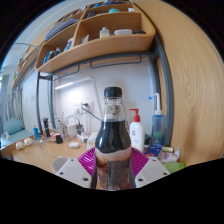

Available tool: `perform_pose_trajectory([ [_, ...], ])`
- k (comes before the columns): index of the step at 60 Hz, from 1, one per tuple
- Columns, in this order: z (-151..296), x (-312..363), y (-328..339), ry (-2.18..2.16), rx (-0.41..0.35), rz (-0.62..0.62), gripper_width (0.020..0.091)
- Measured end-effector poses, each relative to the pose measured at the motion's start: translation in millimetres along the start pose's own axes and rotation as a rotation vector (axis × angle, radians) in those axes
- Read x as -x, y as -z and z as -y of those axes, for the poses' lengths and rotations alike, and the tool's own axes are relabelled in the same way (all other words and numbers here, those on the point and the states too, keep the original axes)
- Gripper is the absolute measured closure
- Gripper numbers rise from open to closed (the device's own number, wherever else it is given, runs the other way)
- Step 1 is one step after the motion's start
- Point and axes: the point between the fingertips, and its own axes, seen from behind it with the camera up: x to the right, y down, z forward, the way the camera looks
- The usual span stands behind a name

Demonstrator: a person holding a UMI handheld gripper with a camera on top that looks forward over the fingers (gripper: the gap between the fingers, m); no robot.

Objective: Pour water

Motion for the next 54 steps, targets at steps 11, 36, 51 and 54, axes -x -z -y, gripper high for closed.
perform_pose_trajectory([
  [11,-12.0,-11.5,-2.6,-0.005,-0.042,-0.03,0.0649],
  [36,-14.5,-15.3,3.7,0.041,-0.011,-0.082,0.0337],
  [51,-9.3,-2.4,64.9,0.011,-0.01,-0.168,0.0248],
  [54,-10.7,2.1,80.4,-0.004,0.003,-0.201,0.0247],
])
